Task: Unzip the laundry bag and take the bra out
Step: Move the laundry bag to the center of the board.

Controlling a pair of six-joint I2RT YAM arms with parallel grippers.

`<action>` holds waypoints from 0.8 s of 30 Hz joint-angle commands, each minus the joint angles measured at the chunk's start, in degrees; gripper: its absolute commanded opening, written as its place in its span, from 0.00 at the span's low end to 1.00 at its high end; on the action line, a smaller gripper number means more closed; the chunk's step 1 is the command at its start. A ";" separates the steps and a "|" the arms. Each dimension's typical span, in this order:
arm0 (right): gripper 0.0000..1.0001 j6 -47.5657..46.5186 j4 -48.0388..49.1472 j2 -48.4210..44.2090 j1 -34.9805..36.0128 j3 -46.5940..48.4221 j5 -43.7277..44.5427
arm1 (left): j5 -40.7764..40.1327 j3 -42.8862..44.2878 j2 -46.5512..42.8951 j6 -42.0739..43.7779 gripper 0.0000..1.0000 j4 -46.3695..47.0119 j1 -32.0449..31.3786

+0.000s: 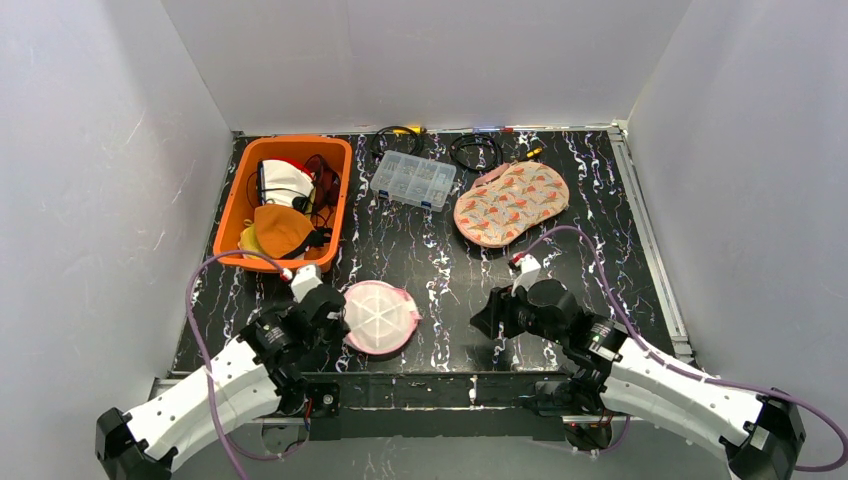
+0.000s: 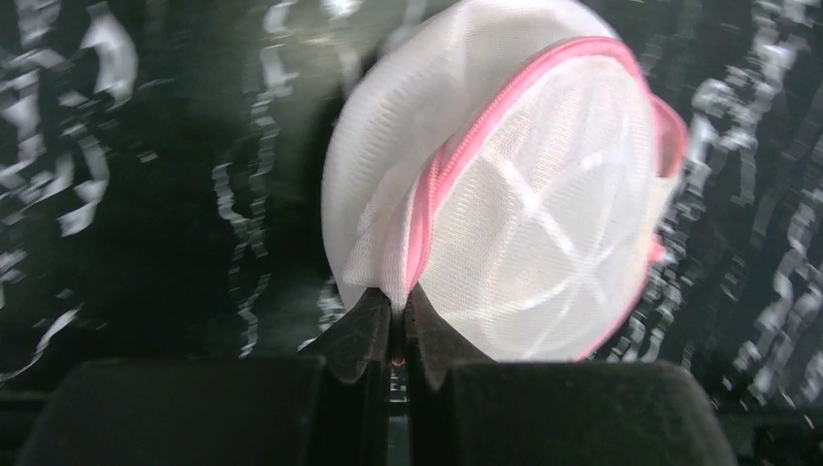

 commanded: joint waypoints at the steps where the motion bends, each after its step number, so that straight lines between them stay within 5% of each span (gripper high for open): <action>1: 0.64 0.69 5.22 1.36 -0.08 0.11 -1.48 | -11.34 0.17 3.04 -13.12 0.00 -15.54 1.63; 12: 0.64 0.43 6.57 1.63 -0.12 -0.12 -2.54 | -11.87 0.85 5.67 -16.91 0.00 -19.22 12.15; 22: 0.64 0.28 4.62 -1.23 -0.13 -0.67 -1.50 | -15.33 1.79 5.51 -25.62 0.00 -24.72 12.80; 24: 0.64 0.20 4.09 -1.78 -0.13 -0.66 -1.19 | -15.97 2.20 6.05 -27.74 0.07 -26.37 12.82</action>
